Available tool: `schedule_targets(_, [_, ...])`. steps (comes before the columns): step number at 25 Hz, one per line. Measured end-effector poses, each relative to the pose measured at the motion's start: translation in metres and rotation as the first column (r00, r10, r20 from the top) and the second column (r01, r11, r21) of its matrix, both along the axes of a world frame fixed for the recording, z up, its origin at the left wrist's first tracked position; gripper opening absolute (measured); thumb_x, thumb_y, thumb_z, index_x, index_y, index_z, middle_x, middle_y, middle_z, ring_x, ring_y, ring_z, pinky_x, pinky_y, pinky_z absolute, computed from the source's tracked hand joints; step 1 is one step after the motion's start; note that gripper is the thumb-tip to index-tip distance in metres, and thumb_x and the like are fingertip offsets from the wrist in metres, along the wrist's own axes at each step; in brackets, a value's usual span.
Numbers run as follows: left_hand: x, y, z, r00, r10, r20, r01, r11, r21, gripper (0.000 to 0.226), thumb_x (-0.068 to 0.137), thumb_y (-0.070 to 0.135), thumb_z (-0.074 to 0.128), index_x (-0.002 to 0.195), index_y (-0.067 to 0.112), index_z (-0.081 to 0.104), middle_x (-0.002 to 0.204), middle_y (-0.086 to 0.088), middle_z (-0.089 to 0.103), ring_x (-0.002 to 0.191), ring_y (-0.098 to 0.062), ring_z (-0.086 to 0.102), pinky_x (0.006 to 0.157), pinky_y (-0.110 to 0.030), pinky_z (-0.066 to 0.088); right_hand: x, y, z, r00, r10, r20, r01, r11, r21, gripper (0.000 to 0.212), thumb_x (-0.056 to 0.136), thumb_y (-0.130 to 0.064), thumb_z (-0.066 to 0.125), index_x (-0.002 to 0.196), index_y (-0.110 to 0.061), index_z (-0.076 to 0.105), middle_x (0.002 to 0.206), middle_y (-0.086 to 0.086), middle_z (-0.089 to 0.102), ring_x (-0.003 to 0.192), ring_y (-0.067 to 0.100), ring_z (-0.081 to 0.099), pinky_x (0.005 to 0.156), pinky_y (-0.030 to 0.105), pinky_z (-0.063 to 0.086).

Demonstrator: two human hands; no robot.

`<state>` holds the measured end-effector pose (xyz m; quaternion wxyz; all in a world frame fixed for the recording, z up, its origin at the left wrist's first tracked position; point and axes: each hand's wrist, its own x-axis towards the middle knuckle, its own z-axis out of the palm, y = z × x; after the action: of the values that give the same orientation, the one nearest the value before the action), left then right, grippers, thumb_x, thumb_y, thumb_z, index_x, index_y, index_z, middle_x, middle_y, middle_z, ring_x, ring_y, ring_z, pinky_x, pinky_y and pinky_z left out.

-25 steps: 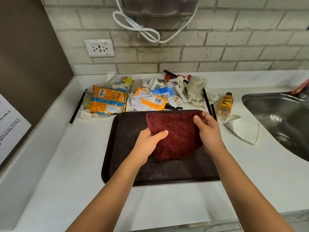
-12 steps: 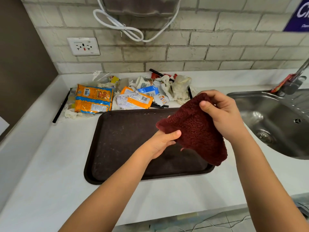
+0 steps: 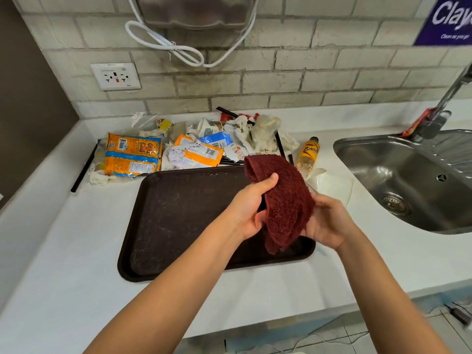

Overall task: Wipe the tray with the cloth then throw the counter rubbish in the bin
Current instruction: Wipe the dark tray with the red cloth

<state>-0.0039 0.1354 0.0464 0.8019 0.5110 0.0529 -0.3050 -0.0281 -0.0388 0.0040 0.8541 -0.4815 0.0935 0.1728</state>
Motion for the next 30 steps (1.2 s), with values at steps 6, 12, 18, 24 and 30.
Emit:
schedule_targets(6, [-0.015,-0.027,-0.008,0.988,-0.106,0.115,0.072,0.961,0.267,0.01,0.094,0.02,0.053,0.098,0.015,0.061,0.101,-0.003,0.068,0.09,-0.016,0.065,0.082,-0.031,0.052,-0.011,-0.038,-0.01,0.94,-0.332,0.078,0.338,0.883,-0.324,0.037,0.089,0.002,0.04,0.102,-0.024,0.062,0.091,0.005,0.067,0.066,0.01,0.068,0.057,0.021,0.055])
schedule_targets(12, [-0.04,-0.084,-0.051,0.84,-0.399,0.366,0.083,0.764,0.64,0.041,0.086,0.008,0.059,0.126,0.006,0.05,0.126,-0.011,0.059,0.116,-0.024,0.056,0.099,-0.027,0.043,-0.046,-0.1,0.011,0.927,-0.322,0.191,0.344,0.53,-0.775,0.031,0.088,0.006,0.048,0.103,-0.018,0.059,0.095,0.001,0.063,0.072,0.012,0.058,0.069,0.023,0.047])
schedule_targets(18, [-0.043,-0.129,-0.072,0.719,-0.575,0.391,0.068,0.618,0.783,0.04,0.085,0.008,0.061,0.123,0.001,0.05,0.123,-0.017,0.057,0.115,-0.03,0.055,0.096,-0.03,0.045,-0.053,-0.144,-0.028,0.911,-0.404,0.081,0.26,0.411,-0.874,0.031,0.087,0.005,0.052,0.115,-0.006,0.059,0.083,0.006,0.063,0.066,0.018,0.056,0.065,0.027,0.046])
schedule_targets(24, [-0.045,-0.14,-0.089,0.715,-0.566,0.41,-0.017,0.573,0.819,0.051,0.085,0.003,0.055,0.132,0.009,0.036,0.13,-0.013,0.044,0.11,-0.031,0.056,0.094,-0.038,0.048,-0.04,-0.156,-0.064,0.922,-0.354,0.158,0.206,0.103,-0.973,0.035,0.087,-0.017,0.057,0.121,-0.025,0.057,0.117,0.008,0.063,0.107,0.03,0.057,0.093,0.043,0.045])
schedule_targets(30, [-0.043,-0.144,-0.103,0.405,-0.796,0.45,-0.097,0.452,0.887,0.042,0.09,0.001,0.046,0.132,0.005,0.046,0.143,-0.009,0.031,0.116,-0.032,0.05,0.099,-0.042,0.044,-0.033,-0.149,-0.075,0.909,-0.347,0.232,0.198,-0.129,-0.972,0.037,0.09,-0.021,0.052,0.127,-0.026,0.051,0.12,0.01,0.061,0.112,0.035,0.051,0.087,0.042,0.042])
